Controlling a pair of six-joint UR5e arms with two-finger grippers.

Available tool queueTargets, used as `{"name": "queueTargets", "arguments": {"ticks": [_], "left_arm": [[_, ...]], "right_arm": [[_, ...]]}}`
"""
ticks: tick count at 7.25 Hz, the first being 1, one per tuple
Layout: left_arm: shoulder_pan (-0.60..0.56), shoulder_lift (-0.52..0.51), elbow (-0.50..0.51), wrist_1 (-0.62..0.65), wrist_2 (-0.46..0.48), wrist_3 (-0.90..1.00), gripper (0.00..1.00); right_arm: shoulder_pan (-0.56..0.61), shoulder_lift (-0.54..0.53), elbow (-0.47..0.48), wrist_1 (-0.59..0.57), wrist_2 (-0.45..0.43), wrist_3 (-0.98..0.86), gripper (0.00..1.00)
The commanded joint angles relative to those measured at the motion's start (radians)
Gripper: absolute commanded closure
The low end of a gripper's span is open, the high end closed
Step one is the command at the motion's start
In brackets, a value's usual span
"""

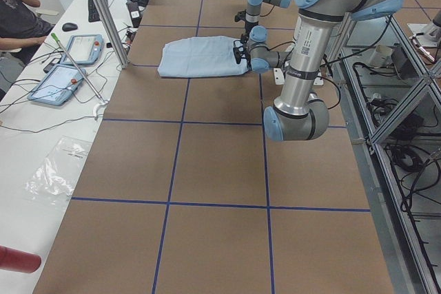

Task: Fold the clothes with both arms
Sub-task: 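Move the right gripper to the shirt's near corner beside the left gripper, then grasp the near corners of the shirt with both grippers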

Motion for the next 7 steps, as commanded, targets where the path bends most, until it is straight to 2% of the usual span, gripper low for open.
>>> {"name": "queueTargets", "arguments": {"ticks": [1, 4, 7], "left_arm": [[0.001, 0.000, 0.000, 0.000, 0.000, 0.000, 1.00], [0.001, 0.000, 0.000, 0.000, 0.002, 0.000, 1.00], [-0.001, 0.000, 0.000, 0.000, 0.002, 0.001, 1.00]], "right_arm": [[-0.041, -0.014, -0.001, -0.001, -0.004, 0.004, 0.00], [-0.046, -0.012, -0.003, -0.001, -0.005, 0.004, 0.02], [-0.047, -0.014, -0.010, 0.001, -0.005, -0.007, 0.16]]}}
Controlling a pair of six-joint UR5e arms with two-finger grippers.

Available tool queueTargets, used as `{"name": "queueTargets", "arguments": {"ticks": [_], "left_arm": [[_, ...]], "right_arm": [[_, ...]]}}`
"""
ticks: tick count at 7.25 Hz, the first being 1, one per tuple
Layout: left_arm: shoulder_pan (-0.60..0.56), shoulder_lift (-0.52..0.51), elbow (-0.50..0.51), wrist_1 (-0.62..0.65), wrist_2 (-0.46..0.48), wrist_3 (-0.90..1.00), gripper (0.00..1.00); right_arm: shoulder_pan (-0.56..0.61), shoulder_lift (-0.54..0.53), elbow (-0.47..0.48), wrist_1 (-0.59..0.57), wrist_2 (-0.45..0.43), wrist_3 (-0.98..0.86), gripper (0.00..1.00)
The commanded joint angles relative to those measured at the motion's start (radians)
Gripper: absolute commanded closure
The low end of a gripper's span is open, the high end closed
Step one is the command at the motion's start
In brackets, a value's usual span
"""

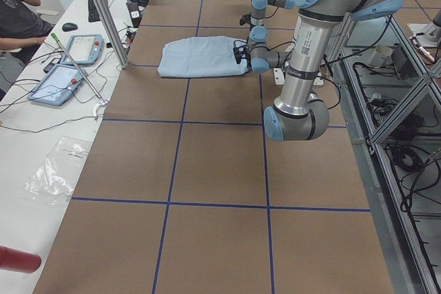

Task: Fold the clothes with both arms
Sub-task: 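Grasp the near corners of the shirt with both grippers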

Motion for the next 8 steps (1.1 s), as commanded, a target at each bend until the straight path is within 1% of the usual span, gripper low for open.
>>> {"name": "queueTargets", "arguments": {"ticks": [1, 2, 3, 4, 5, 6, 8], "left_arm": [[-0.001, 0.000, 0.000, 0.000, 0.000, 0.000, 1.00], [-0.001, 0.000, 0.000, 0.000, 0.000, 0.000, 1.00], [-0.001, 0.000, 0.000, 0.000, 0.000, 0.000, 1.00], [-0.003, 0.000, 0.000, 0.000, 0.000, 0.002, 1.00], [-0.003, 0.000, 0.000, 0.000, 0.000, 0.000, 1.00], [-0.006, 0.000, -0.002, 0.000, 0.000, 0.002, 1.00], [-0.007, 0.000, 0.000, 0.000, 0.000, 0.002, 1.00]], "right_arm": [[-0.001, 0.000, -0.010, 0.001, 0.000, -0.006, 0.17], [-0.001, 0.000, -0.011, 0.001, 0.001, -0.006, 0.17], [0.001, 0.000, -0.011, 0.001, 0.002, -0.006, 0.25], [0.001, 0.000, -0.011, 0.001, 0.003, -0.008, 0.41], [0.001, 0.000, -0.011, 0.001, 0.003, -0.008, 0.62], [0.001, 0.000, -0.011, 0.001, 0.003, -0.008, 0.71], [-0.001, -0.002, -0.010, -0.002, 0.003, -0.008, 0.86]]}}
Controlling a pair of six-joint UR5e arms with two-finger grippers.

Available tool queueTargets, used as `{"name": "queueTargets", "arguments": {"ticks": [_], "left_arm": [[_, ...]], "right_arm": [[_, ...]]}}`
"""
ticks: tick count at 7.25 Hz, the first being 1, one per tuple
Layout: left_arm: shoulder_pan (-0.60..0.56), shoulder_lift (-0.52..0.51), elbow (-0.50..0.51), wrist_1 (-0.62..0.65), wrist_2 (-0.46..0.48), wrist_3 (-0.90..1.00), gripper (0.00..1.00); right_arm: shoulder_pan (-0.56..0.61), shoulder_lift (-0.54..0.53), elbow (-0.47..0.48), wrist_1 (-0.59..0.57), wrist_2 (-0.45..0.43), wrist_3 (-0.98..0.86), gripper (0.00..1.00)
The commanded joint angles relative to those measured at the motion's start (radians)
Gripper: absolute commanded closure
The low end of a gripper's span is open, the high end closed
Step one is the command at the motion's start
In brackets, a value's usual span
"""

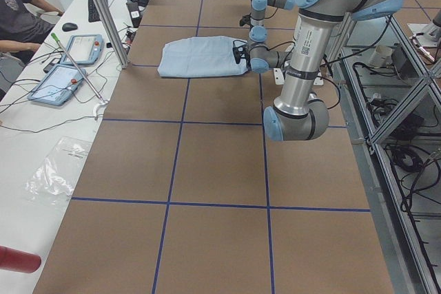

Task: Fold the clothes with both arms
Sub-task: 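Grasp the near corners of the shirt with both grippers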

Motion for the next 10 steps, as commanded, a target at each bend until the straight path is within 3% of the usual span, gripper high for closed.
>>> {"name": "queueTargets", "arguments": {"ticks": [1, 4, 10], "left_arm": [[-0.003, 0.000, 0.000, 0.000, 0.000, 0.000, 1.00], [-0.008, 0.000, 0.000, 0.000, 0.000, 0.005, 1.00], [-0.011, 0.000, -0.016, 0.000, -0.003, 0.006, 1.00]], "right_arm": [[0.000, 0.000, 0.001, -0.002, -0.001, 0.001, 0.90], [0.005, 0.002, 0.004, -0.002, 0.001, -0.001, 1.00], [0.037, -0.006, 0.044, -0.002, 0.004, 0.010, 1.00]]}}
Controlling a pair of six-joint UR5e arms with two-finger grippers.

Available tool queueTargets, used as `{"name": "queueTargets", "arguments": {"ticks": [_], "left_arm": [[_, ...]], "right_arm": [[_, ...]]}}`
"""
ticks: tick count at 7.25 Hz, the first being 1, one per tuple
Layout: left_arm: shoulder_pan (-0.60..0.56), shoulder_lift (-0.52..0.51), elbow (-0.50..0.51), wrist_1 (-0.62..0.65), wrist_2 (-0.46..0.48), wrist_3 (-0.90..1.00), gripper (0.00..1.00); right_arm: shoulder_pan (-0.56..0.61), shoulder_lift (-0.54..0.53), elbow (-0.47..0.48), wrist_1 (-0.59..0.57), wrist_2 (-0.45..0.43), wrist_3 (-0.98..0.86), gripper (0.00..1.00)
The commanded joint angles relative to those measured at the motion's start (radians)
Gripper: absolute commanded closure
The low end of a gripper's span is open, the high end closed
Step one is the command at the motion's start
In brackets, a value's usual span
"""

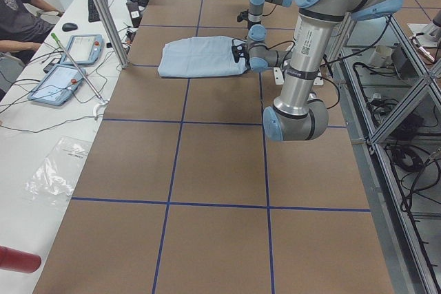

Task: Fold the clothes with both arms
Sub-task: 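Grasp the near corners of the shirt with both grippers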

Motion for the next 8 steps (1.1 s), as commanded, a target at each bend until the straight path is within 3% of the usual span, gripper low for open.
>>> {"name": "queueTargets", "arguments": {"ticks": [1, 3, 4, 5, 8], "left_arm": [[0.001, 0.000, -0.003, 0.000, 0.000, 0.000, 1.00], [0.001, 0.000, -0.003, 0.000, 0.000, 0.000, 1.00], [0.001, 0.000, -0.003, 0.000, 0.000, 0.000, 1.00], [-0.001, 0.000, -0.003, 0.000, 0.000, 0.000, 1.00], [-0.001, 0.000, -0.003, 0.000, 0.000, 0.000, 1.00]], "right_arm": [[-0.002, -0.003, -0.005, 0.000, -0.009, 0.010, 1.00], [-0.002, -0.005, -0.008, -0.001, -0.009, 0.010, 0.97], [-0.008, 0.000, -0.010, 0.000, -0.009, 0.010, 0.55], [-0.010, 0.004, -0.012, 0.000, -0.012, 0.014, 0.01], [-0.028, 0.004, -0.043, 0.000, -0.052, 0.060, 0.00]]}}
